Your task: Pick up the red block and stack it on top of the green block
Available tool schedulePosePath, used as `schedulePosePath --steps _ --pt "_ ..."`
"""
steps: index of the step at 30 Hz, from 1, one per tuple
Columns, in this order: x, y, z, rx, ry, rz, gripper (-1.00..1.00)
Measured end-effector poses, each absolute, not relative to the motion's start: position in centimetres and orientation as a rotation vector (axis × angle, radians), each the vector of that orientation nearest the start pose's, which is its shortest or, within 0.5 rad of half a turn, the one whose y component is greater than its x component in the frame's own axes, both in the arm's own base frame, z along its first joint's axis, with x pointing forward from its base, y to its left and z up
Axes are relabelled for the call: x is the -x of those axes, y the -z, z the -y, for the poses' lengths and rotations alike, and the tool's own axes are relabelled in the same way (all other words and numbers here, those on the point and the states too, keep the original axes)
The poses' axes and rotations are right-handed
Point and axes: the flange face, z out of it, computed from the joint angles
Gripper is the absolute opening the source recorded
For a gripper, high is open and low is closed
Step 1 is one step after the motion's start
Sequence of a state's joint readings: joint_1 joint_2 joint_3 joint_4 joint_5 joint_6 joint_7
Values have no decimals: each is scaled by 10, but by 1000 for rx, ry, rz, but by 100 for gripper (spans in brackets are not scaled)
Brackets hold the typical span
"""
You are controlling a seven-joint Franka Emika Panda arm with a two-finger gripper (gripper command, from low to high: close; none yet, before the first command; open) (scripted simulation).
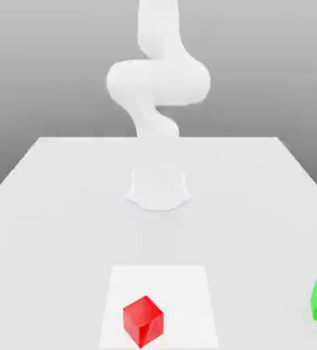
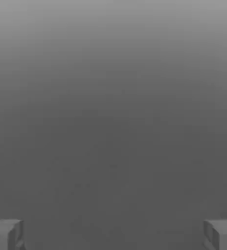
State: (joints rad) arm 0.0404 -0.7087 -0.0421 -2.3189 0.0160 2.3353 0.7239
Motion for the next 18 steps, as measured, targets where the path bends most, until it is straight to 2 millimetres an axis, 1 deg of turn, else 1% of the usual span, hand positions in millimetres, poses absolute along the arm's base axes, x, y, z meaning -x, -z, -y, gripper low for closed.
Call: schedulePosePath --steps 2,4,7,9,13,15,18 --pt "-407 -637 9 2577 851 -907 0" --pt "-429 -601 10 2634 774 -853 0" --pt "-456 -545 11 2714 661 -770 0" --pt "-470 -507 11 2765 587 -715 0" --pt "-488 -429 11 2862 441 -601 0" --pt "-492 -390 11 2909 369 -543 0" --pt "-492 -333 12 2978 261 -452 0"
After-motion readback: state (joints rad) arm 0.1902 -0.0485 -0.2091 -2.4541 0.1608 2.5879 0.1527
